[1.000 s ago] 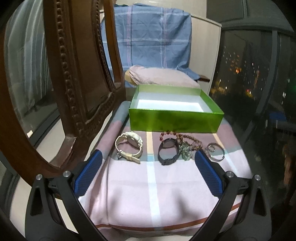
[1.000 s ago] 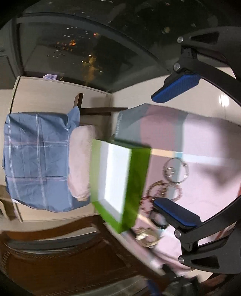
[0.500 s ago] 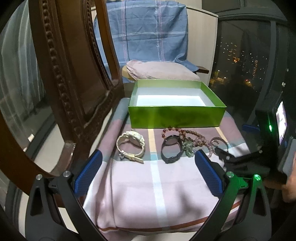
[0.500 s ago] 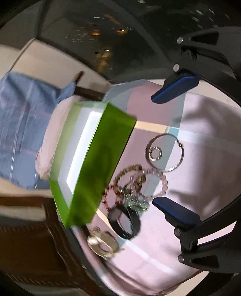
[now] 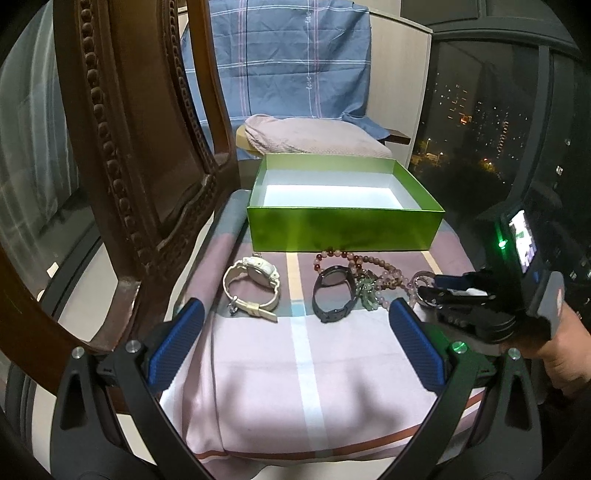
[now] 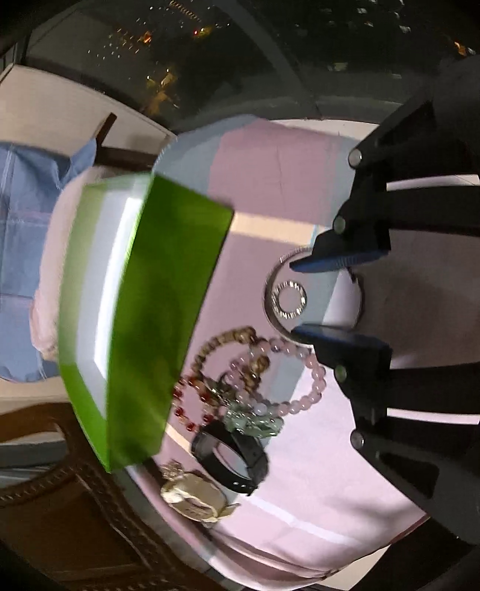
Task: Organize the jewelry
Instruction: 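Lower the right gripper onto the small patterned silver ring and close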
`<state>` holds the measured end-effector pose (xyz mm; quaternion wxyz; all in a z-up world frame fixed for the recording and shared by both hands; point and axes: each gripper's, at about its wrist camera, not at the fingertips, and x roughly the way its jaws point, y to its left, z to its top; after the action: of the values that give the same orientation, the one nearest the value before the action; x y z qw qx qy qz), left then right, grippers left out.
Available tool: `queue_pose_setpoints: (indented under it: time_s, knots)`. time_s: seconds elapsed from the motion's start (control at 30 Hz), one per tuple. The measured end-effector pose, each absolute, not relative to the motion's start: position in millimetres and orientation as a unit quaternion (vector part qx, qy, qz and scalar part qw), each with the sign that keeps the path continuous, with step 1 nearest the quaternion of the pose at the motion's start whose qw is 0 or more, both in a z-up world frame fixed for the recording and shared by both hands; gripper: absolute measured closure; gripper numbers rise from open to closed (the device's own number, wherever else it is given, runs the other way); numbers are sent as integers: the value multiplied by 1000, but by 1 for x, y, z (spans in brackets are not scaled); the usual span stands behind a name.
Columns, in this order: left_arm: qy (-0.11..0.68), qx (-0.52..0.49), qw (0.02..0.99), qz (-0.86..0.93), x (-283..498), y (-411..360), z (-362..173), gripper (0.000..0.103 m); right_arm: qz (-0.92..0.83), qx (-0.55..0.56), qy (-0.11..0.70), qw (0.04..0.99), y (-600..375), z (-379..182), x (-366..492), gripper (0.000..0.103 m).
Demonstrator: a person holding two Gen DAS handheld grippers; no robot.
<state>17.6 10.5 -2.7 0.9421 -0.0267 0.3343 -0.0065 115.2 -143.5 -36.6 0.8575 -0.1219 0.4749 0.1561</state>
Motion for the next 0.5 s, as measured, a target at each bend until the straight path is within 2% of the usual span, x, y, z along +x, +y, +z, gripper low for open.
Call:
queue_pose_setpoints:
  time_s: [0.5]
  knots:
    - [346,-26,938,-11,20,10,-7,4,150,-86,477,862,-143,-39,131,77]
